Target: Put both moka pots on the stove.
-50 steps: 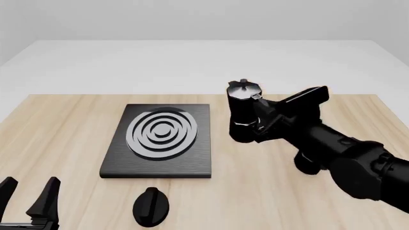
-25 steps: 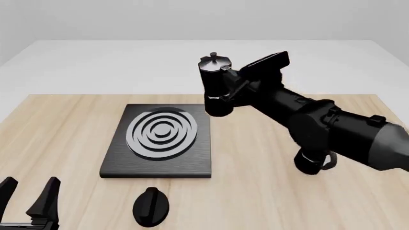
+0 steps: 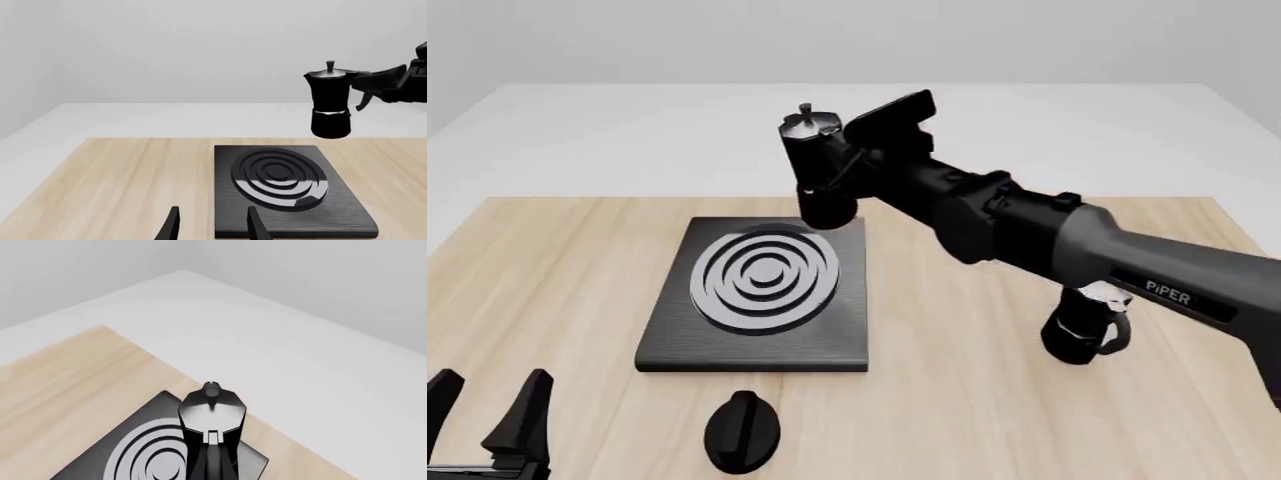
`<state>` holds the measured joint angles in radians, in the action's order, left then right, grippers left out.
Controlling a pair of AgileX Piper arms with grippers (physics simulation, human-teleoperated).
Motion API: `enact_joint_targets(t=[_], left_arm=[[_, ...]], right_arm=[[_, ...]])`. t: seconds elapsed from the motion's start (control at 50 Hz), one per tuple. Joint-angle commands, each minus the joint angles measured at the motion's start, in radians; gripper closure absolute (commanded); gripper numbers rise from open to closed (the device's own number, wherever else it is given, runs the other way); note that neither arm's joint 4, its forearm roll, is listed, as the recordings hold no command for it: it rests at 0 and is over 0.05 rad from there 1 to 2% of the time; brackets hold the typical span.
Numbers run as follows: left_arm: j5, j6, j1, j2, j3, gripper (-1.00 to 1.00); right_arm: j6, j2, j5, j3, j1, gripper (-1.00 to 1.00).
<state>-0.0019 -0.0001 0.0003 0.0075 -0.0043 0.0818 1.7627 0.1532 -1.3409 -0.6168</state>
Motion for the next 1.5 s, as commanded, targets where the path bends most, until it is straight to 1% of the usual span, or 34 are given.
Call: enact_joint_targets(t=[0.02, 0.16, 0.34, 0.64, 1.2, 1.5], left_arm=[[0.0, 0.0, 0.0, 0.0, 0.0, -1.0], [0.0, 0.0, 0.0, 0.0, 0.0, -1.0], [0.0, 0.0, 0.0, 0.0, 0.0, -1.0], [0.0, 0.0, 0.0, 0.0, 0.0, -1.0], [0.0, 0.0, 0.0, 0.0, 0.0, -1.0], [0.0, 0.0, 0.0, 0.0, 0.0, -1.0]], right_arm=[[-0.016, 0.094, -0.023, -0.154, -0.029, 1.0], [-0.014, 0.145, -0.04, -0.213, -0.053, 1.0], [-0.026, 0.205, -0.057, -0.282, -0.079, 1.0], [-0.034, 0.271, -0.084, -0.366, -0.09, 1.0], [-0.059, 0.44, -0.146, -0.55, -0.074, 1.0], [-0.065, 0.495, -0.171, -0.611, -0.066, 1.0]])
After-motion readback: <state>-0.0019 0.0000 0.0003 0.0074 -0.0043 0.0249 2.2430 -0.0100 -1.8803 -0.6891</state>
